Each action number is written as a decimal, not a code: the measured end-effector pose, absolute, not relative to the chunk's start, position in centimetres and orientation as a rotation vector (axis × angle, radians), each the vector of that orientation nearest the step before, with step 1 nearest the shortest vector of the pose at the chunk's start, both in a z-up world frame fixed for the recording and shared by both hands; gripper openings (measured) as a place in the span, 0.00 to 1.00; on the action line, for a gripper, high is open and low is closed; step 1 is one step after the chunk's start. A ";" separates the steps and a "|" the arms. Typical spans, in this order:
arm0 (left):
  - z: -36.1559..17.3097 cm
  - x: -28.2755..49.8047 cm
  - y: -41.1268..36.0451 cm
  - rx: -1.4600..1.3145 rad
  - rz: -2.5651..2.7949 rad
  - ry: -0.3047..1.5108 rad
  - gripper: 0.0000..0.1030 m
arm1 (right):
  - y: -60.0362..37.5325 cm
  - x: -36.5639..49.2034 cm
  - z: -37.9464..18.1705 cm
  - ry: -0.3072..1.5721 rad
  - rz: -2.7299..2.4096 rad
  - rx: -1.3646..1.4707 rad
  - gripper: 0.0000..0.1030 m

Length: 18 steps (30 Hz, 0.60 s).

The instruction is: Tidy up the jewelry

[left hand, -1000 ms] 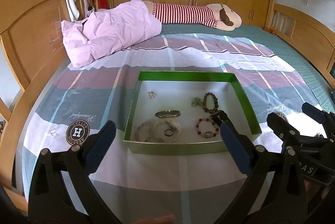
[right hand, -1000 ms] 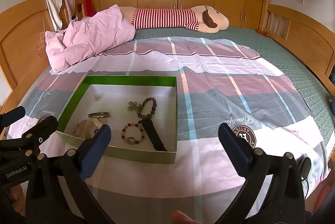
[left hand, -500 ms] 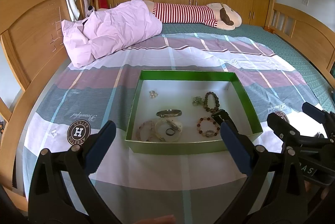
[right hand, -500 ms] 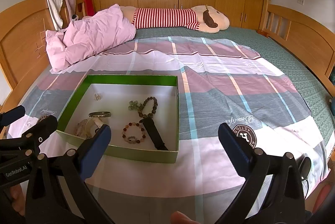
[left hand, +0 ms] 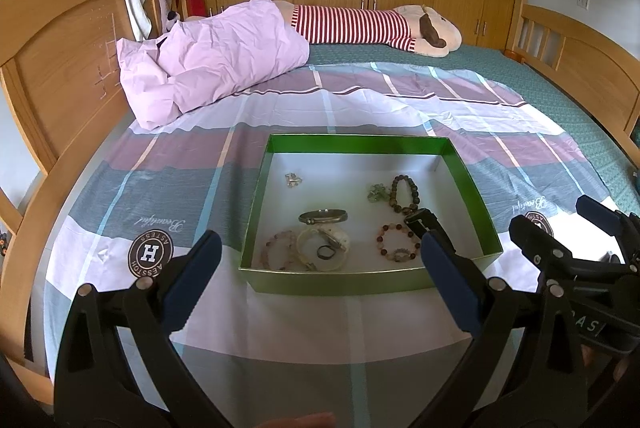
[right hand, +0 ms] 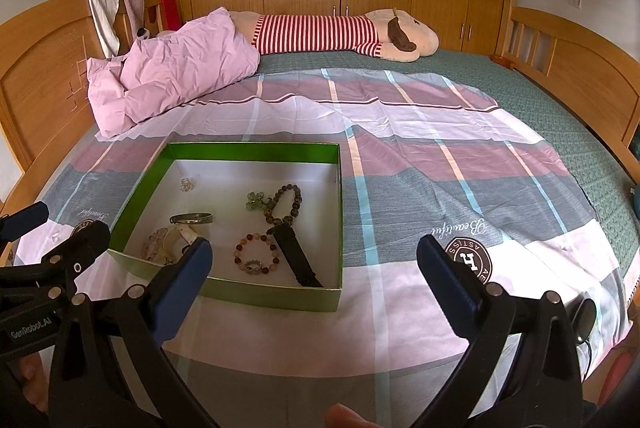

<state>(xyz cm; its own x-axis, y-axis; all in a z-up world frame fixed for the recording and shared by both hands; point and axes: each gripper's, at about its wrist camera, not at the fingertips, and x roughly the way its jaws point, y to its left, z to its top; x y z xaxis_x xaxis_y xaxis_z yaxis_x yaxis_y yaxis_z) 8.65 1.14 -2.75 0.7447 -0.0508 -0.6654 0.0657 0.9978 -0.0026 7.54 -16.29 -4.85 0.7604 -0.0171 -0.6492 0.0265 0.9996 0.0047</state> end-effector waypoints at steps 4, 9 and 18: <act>-2.8 8.6 1.3 0.023 -0.066 0.729 0.96 | -16.3 7.6 -4.8 0.706 -0.022 0.015 0.97; -2.8 8.6 1.4 0.027 -0.067 0.728 0.96 | -16.3 7.6 -4.9 0.706 -0.021 0.015 0.97; -2.8 8.6 1.3 0.028 -0.066 0.730 0.96 | -16.3 7.6 -4.9 0.707 -0.022 0.016 0.97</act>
